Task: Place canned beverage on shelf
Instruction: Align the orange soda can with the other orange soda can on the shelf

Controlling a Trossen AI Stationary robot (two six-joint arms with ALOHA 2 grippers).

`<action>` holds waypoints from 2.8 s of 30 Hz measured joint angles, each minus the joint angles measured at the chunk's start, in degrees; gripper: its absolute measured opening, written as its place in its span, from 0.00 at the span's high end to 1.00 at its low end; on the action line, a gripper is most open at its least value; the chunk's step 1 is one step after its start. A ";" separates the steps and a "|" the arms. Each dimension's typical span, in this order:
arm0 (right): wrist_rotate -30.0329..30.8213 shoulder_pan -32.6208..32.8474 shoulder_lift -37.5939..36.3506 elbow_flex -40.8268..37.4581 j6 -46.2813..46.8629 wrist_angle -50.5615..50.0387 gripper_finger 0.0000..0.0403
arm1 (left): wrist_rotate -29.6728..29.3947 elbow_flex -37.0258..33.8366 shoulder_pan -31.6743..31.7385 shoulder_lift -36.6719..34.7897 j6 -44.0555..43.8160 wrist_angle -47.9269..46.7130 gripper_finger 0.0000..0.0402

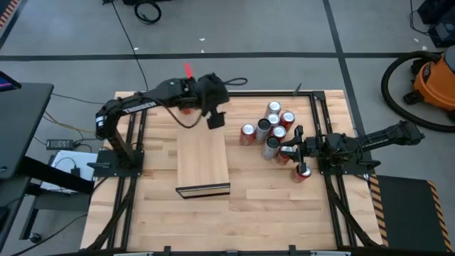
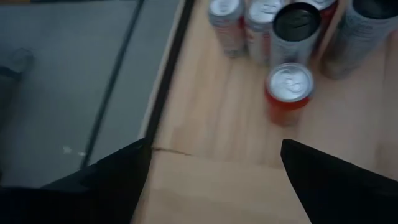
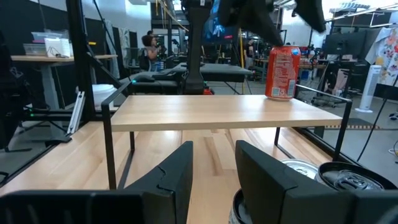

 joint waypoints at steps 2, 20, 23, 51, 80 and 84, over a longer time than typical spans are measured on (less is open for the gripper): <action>0.02 0.00 0.00 0.00 0.00 -0.02 0.68 | 0.56 0.00 -0.72 2.13 -1.10 1.19 0.08; 0.00 0.00 0.04 0.00 -0.83 -0.64 0.68 | 5.18 -0.04 -2.35 16.38 2.60 19.48 0.08; 0.00 0.01 0.14 0.00 -0.85 -0.76 0.68 | 3.85 -0.07 -2.01 17.39 1.40 19.06 0.08; -0.04 0.00 0.52 0.00 -0.83 0.00 0.68 | 1.72 0.05 -1.80 19.34 -4.16 10.24 0.08; -0.11 0.02 0.52 0.00 -0.82 -0.02 0.68 | 11.25 6.70 -1.02 19.41 2.78 9.22 0.08; -0.13 0.02 0.52 0.00 -0.83 -0.02 0.68 | 19.58 8.15 -0.44 19.30 5.93 8.38 0.08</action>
